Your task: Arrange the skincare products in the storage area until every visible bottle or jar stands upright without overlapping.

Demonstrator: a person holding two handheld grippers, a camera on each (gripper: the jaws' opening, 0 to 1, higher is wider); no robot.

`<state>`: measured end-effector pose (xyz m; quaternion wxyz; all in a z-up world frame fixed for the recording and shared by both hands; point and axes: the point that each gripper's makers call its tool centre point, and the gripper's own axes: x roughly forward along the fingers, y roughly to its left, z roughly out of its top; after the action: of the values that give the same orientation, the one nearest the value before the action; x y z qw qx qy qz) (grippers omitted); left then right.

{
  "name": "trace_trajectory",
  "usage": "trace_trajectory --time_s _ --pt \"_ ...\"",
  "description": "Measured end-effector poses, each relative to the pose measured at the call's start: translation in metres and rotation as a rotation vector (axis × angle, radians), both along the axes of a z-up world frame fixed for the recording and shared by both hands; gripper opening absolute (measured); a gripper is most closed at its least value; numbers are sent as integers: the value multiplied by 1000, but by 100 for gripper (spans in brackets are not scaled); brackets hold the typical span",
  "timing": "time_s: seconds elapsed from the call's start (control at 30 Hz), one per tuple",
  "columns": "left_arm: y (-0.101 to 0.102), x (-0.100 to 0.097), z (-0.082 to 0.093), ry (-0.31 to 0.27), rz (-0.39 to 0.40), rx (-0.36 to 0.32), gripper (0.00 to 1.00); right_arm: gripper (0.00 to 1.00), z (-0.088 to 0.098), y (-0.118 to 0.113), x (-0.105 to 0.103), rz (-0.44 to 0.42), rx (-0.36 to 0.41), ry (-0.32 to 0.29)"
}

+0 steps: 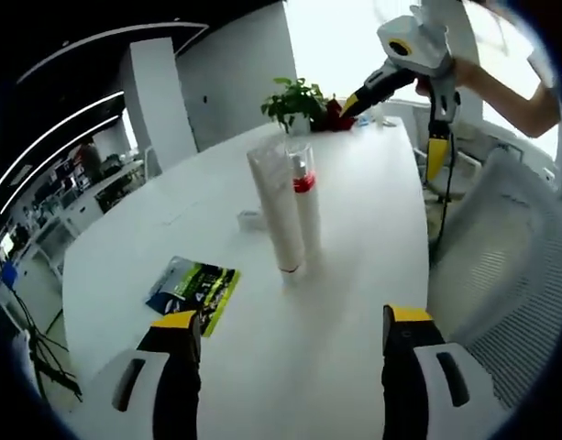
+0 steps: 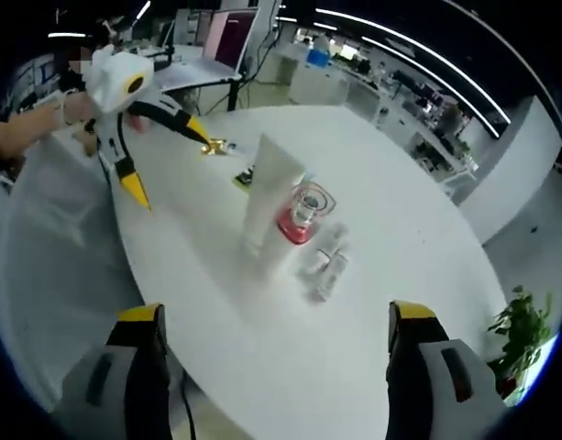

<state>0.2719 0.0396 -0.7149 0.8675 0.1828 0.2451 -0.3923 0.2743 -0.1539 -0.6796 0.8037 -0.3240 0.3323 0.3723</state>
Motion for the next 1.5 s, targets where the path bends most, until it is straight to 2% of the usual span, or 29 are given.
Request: trace_trajectory --time_s 0.1,0.2,0.4,0.57,0.7,0.77,0.97,1.03,1.07,1.17,1.27,1.5 --pt "9 1 2 19 74 -20 82 100 -2 0 -3 -7 19 -1" --pt "15 0 3 37 116 -36 89 100 -4 0 -3 -12 32 -10" --pt "33 3 5 29 210 -65 99 100 -6 -1 -5 -46 68 -15" --pt "38 3 4 25 227 -85 99 100 -11 -2 -10 -47 82 -13" --pt "43 3 -4 43 261 -96 99 100 -14 -2 -11 -61 97 -2" --pt "47 3 -9 62 257 -69 99 100 -15 -3 -10 -71 102 -1" --pt "44 2 -7 45 245 -63 99 100 -16 -3 -8 -96 118 0" --pt "49 4 -4 -13 241 0 99 100 -16 -3 -4 -104 130 -3" --pt "49 3 -2 -32 237 5 99 100 -17 -3 -3 -107 136 1" --pt "46 -2 0 -15 243 -37 99 100 -19 0 -1 -101 157 8" --pt "45 -2 -1 4 248 -51 99 100 -24 3 3 -104 161 23" --pt "44 -1 6 -32 258 -64 99 100 -26 6 12 -107 176 31"
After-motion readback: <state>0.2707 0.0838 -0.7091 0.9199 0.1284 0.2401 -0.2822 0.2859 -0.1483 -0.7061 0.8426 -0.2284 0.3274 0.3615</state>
